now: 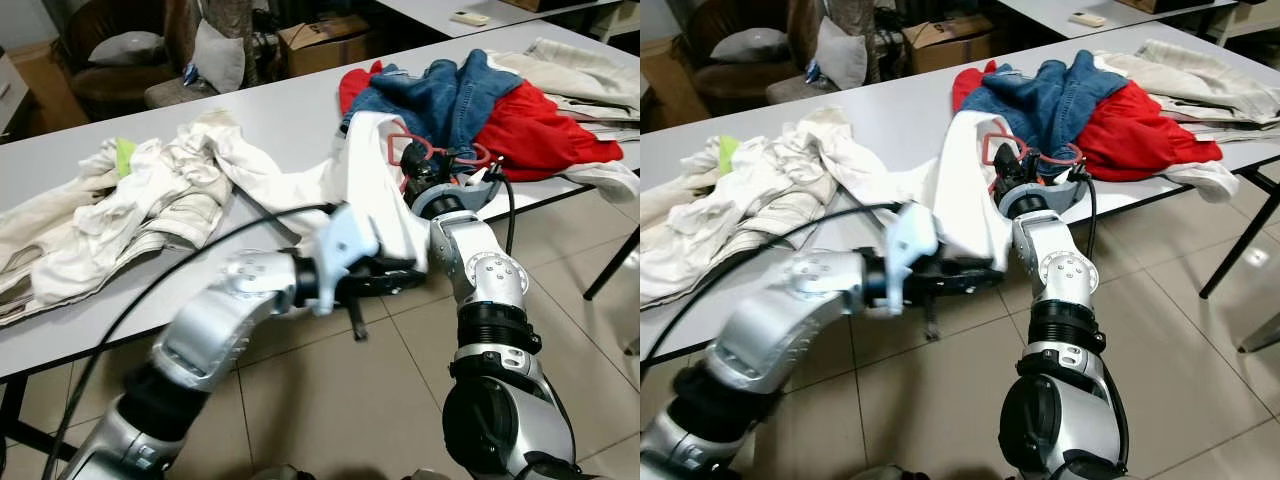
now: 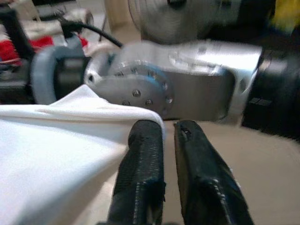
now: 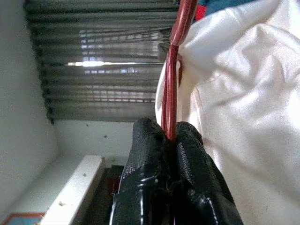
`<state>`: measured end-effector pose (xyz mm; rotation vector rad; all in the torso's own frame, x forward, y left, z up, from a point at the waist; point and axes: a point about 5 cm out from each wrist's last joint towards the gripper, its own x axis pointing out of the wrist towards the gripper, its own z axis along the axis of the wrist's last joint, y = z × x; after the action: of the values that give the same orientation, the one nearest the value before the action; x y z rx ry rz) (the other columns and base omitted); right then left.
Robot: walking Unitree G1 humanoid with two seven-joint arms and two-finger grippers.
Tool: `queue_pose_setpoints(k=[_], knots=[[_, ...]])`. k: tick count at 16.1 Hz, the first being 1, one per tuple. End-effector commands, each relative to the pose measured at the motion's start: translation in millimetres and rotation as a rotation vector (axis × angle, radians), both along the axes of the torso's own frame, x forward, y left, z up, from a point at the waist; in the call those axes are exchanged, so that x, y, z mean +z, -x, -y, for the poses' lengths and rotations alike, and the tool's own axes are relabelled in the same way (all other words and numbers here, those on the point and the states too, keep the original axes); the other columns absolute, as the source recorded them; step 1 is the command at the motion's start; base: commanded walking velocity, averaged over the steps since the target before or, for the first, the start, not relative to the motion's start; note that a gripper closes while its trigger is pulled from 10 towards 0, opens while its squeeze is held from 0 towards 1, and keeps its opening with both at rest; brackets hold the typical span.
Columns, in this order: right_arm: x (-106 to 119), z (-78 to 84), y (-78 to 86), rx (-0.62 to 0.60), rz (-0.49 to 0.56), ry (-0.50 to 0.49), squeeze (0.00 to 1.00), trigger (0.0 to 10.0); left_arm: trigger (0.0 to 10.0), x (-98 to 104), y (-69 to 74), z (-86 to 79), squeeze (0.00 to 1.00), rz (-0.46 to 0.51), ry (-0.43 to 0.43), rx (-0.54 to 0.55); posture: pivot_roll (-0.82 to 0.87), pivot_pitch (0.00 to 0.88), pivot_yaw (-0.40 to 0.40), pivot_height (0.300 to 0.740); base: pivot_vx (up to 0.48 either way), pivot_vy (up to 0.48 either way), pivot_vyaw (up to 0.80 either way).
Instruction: Hang hanger
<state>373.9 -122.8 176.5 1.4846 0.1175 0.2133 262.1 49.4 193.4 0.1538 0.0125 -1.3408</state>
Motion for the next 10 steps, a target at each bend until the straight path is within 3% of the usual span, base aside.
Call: queue_pose_setpoints(k=[1,3,6,8,10], knots=[[4,-7.7,1.3,0.04,0.026,0.108,0.0,10.0,10.0,2,7.3,-3.8,1.0,-0.014,0.018,-0.035,-0.07,0.0,0.105,0.74,0.0,0.0,0.0],[6,-8.6,4.4,0.052,0.055,0.238,0.0,10.0,10.0,-3,17.0,-6.7,1.0,-0.029,0.036,-0.064,-0.07,0.0,0.1,0.74,0.0,0.0,0.0],[7,6.4,6.0,0.028,0.038,0.232,0.0,10.0,10.0,-12,33.5,-7.3,1.0,-0.105,0.074,-0.074,-0.06,0.0,0.079,0.74,0.0,0.0,0.0],[9,7.7,6.1,0.03,0.058,0.209,0.0,10.0,10.0,-16,31.8,-3.1,1.0,-0.083,0.052,-0.031,-0.05,0.0,0.072,0.74,0.0,0.0,0.0],[12,9.0,4.3,0.012,0.066,0.186,0.0,10.0,10.0,-26,16.0,-4.2,1.0,-0.043,-0.096,0.125,-0.05,0.0,0.06,0.74,0.0,0.0,0.0]])
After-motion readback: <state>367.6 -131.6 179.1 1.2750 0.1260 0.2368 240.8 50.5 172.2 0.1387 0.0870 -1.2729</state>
